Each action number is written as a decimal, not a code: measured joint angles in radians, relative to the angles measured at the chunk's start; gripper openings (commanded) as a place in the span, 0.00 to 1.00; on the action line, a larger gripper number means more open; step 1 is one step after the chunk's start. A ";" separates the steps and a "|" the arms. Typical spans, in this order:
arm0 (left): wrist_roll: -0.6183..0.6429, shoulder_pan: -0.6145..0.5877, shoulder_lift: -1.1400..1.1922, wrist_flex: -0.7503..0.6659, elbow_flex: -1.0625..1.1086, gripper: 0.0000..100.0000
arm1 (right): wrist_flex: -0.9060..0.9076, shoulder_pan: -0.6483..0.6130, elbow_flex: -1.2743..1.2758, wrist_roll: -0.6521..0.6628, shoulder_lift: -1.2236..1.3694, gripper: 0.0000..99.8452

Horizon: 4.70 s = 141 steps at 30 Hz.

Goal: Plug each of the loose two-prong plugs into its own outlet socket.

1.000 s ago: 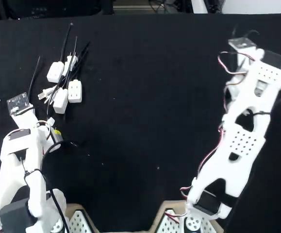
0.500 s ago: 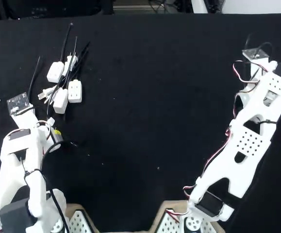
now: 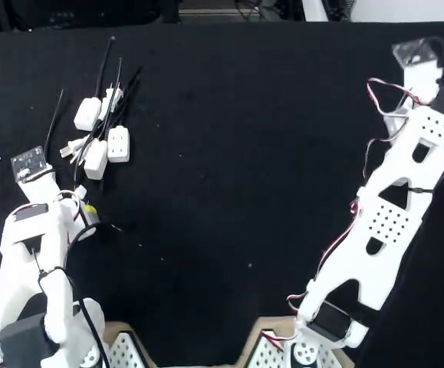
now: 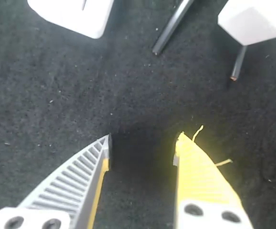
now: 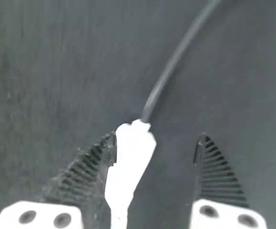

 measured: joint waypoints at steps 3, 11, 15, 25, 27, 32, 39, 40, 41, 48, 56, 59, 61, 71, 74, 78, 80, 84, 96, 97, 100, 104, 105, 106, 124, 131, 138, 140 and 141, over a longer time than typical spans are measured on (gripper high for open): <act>0.000 0.000 0.000 0.000 0.000 0.22 | 0.000 -0.026 -0.078 -0.025 0.000 0.24; 0.000 0.000 0.000 0.000 0.000 0.22 | -0.021 -0.100 -0.094 -0.118 -0.072 0.24; 0.000 0.000 0.000 0.000 0.000 0.22 | 0.051 -0.166 -0.094 -0.140 -0.209 0.24; 0.000 0.000 0.000 0.000 0.000 0.22 | 0.069 -0.276 0.023 -0.287 -0.614 0.24; 0.000 0.000 0.000 0.000 0.000 0.22 | 0.069 -0.308 0.157 -0.316 -0.756 0.24; 0.000 0.000 0.000 0.000 0.000 0.22 | 0.069 -0.443 0.585 -0.364 -1.177 0.24; 0.000 0.000 0.000 0.000 0.000 0.22 | -0.055 -0.672 1.300 -0.433 -1.568 0.24; 0.000 0.000 0.000 0.000 0.000 0.22 | -0.106 -0.698 1.415 -0.436 -1.608 0.24; 0.000 0.005 0.000 0.000 0.000 0.22 | -0.160 -0.721 1.519 -0.439 -1.646 0.24; 0.000 0.021 0.000 0.000 0.000 0.22 | -0.565 -0.852 2.240 -0.443 -1.915 0.24; -0.003 0.023 0.000 0.002 -0.011 0.22 | -1.057 -0.942 2.771 -0.635 -2.002 0.24; -0.003 0.025 0.000 0.018 -0.072 0.22 | -1.189 -0.982 2.877 -0.671 -2.004 0.24; -0.015 0.025 0.000 0.055 -0.126 0.22 | -1.237 -0.996 2.918 -0.675 -2.004 0.24; -0.218 0.028 0.034 0.267 -0.548 0.22 | -1.266 -1.074 2.931 -0.675 -2.004 0.24; -0.235 0.028 0.140 0.279 -0.669 0.22 | -1.266 -1.091 2.931 -0.675 -2.004 0.24; -0.287 0.064 0.364 0.359 -0.853 0.22 | -1.266 -1.094 2.931 -0.675 -2.004 0.24; -0.321 0.091 0.476 0.417 -0.956 0.22 | -1.266 -1.094 2.931 -0.675 -2.004 0.24; -0.379 0.130 0.666 0.497 -1.165 0.22 | -1.266 -1.094 2.931 -0.675 -2.004 0.24; -0.408 0.173 0.982 0.516 -1.433 0.12 | -1.266 -1.094 2.931 -0.675 -2.004 0.24; -0.405 0.173 0.982 0.516 -1.435 0.07 | -1.266 -1.094 2.931 -0.675 -2.004 0.24; -0.404 0.180 0.993 0.540 -1.435 0.06 | -1.266 -1.094 2.931 -0.675 -2.004 0.24; -0.405 0.193 0.994 0.621 -1.436 0.03 | -1.266 -1.094 2.931 -0.675 -2.004 0.24; -0.405 0.193 0.994 0.643 -1.439 0.04 | -1.266 -1.094 2.931 -0.675 -2.004 0.24; -0.405 0.193 0.994 0.667 -1.445 0.04 | -1.266 -1.094 2.931 -0.675 -2.004 0.24; -0.390 0.190 0.597 1.007 -1.353 0.04 | -1.266 -1.094 2.931 -0.675 -2.004 0.24; -0.292 0.304 0.390 0.802 -0.974 0.04 | -1.266 -1.028 2.931 -0.683 -2.004 0.24; -0.285 0.371 0.196 0.486 -0.508 0.25 | -1.266 -0.976 2.931 -0.717 -2.004 0.24; -0.285 0.376 0.164 0.445 -0.428 0.24 | -1.266 -0.976 2.931 -0.718 -2.004 0.24; -0.287 0.376 0.152 0.443 -0.414 0.23 | -1.266 -0.976 2.931 -0.718 -2.004 0.24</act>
